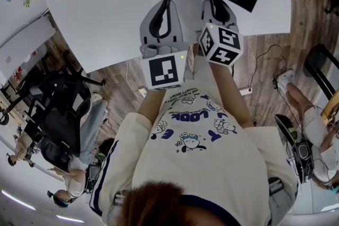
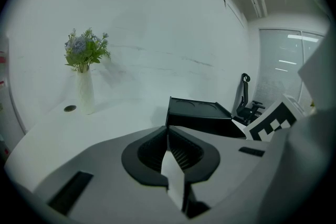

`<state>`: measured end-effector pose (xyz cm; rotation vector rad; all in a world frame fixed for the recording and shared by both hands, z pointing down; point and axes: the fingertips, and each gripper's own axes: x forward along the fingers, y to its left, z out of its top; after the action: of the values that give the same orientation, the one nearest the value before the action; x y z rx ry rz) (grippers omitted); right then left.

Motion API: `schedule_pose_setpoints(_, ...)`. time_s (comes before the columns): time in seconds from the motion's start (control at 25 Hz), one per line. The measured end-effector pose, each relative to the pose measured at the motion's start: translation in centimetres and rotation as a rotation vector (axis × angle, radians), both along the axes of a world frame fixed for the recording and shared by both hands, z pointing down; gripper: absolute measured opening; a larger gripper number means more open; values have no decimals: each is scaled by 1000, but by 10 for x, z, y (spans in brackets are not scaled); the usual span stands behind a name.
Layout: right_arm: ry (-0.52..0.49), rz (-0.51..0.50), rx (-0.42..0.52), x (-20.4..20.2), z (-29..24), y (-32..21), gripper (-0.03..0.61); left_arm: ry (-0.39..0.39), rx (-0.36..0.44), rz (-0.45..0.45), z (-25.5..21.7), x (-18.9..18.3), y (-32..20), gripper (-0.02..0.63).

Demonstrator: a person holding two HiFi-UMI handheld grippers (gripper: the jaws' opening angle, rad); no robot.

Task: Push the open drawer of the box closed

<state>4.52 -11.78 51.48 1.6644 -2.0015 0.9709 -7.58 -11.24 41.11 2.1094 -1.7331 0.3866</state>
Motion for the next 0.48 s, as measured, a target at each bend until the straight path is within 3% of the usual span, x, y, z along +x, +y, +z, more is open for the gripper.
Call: schedule_pose_setpoints(0.48,-9,10,10,10,0,-28,81,-6,9,-1,1,5,-19,23)
